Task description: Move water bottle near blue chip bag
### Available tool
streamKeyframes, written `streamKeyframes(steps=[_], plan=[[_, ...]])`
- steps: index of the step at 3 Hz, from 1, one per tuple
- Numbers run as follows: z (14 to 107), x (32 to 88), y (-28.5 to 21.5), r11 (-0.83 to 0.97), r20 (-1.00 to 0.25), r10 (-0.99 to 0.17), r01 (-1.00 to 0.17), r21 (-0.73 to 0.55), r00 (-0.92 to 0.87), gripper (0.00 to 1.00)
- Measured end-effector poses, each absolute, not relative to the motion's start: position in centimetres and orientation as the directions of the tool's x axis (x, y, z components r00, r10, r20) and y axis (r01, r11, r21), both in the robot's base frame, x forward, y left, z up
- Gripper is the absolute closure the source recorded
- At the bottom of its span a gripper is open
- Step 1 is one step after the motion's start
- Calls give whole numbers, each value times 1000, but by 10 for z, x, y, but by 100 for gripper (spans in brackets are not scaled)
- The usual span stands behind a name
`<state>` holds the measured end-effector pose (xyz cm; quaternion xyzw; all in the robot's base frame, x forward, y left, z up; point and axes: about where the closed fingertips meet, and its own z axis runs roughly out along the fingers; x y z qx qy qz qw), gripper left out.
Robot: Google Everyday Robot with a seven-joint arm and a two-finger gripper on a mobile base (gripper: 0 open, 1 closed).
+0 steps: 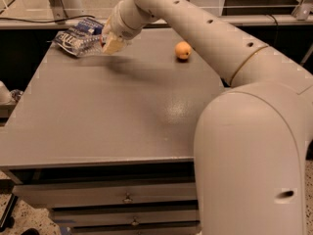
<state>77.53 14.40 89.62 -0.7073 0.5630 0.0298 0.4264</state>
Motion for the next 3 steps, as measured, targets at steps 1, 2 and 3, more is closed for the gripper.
streamKeyframes(steps=[1, 2, 3], plan=[[890, 786, 146, -20, -501, -781, -817, -576, 372, 100], [882, 788, 144, -36, -486, -793, -823, -567, 369, 85], [872, 785, 144, -52, -478, -797, -831, -554, 368, 61]])
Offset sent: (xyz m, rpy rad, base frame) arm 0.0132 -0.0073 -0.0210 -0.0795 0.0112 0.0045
